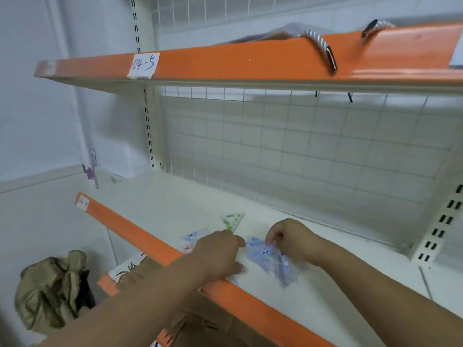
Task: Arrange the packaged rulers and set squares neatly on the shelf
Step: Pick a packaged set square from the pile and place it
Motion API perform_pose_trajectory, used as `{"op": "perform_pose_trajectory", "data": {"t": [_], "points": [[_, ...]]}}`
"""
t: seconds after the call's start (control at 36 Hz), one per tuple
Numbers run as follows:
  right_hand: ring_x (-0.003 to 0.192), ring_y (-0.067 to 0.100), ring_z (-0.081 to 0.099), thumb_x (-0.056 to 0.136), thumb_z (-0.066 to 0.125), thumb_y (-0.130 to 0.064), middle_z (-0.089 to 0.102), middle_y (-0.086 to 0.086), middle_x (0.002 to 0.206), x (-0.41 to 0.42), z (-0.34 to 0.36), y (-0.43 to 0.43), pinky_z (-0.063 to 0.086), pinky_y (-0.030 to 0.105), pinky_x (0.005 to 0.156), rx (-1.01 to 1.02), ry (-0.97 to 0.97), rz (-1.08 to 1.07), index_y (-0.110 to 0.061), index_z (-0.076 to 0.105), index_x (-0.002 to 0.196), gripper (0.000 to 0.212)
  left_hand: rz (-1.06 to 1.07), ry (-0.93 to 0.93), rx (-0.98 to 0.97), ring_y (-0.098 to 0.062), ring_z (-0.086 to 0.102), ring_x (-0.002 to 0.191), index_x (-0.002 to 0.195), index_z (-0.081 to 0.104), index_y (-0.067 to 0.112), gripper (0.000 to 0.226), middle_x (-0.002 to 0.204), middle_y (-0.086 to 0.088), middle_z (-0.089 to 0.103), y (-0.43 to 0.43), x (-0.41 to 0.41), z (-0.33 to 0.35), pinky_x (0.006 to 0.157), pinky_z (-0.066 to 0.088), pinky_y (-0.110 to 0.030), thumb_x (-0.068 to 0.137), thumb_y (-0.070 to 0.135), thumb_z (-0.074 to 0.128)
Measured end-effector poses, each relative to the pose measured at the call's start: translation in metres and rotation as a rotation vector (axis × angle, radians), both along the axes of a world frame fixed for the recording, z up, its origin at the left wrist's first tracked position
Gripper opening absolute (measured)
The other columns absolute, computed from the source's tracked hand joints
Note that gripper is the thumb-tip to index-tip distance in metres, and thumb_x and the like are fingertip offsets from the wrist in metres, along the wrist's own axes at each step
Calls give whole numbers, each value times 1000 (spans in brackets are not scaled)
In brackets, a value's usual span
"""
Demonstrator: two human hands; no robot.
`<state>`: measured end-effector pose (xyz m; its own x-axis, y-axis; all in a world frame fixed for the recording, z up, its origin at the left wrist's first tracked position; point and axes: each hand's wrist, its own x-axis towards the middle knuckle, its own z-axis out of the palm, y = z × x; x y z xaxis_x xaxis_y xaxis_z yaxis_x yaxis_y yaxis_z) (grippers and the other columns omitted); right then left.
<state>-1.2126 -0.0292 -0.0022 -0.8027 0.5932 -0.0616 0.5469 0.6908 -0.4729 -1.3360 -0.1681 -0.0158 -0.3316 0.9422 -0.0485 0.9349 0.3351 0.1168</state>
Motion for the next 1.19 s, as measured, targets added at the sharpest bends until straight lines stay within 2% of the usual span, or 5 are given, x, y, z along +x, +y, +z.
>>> {"op": "perform_pose_trajectory", "data": {"t": [0.36,0.61,0.72,1.06,1.19], "points": [[73,10,60,88,44,8,67,2,82,15,8,-5,50,19,68,-279,191,-130,-15,68,77,36,-162,119,78,-22,58,110,121,60,17,45,117,-2,63,25,12,0,86,45,-30,88,47,59],[109,17,51,85,63,-46,51,-1,115,26,9,-14,45,30,86,330,-108,-101,-27,55,122,43,-76,107,62,-22,60,96,89,51,19,30,103,-4,62,39,11,4,72,39,-27,90,48,57],[86,18,45,85,61,-37,43,-3,90,29,6,-20,35,27,65,471,-138,-85,-20,50,87,21,-77,102,78,-22,57,86,83,47,18,28,90,-2,55,43,11,7,70,38,-26,90,44,56],[96,21,47,88,58,-24,37,-2,91,32,0,-26,34,26,65,509,-136,-156,-19,40,87,18,-117,65,94,-19,48,74,64,35,20,41,69,5,42,46,11,7,63,35,-26,88,45,58],[104,22,49,86,56,-18,38,-3,93,34,-4,-28,42,29,66,498,-139,-238,-19,41,88,15,-159,68,62,-20,59,91,99,57,18,31,99,1,60,46,5,6,73,42,-26,86,47,62]]}}
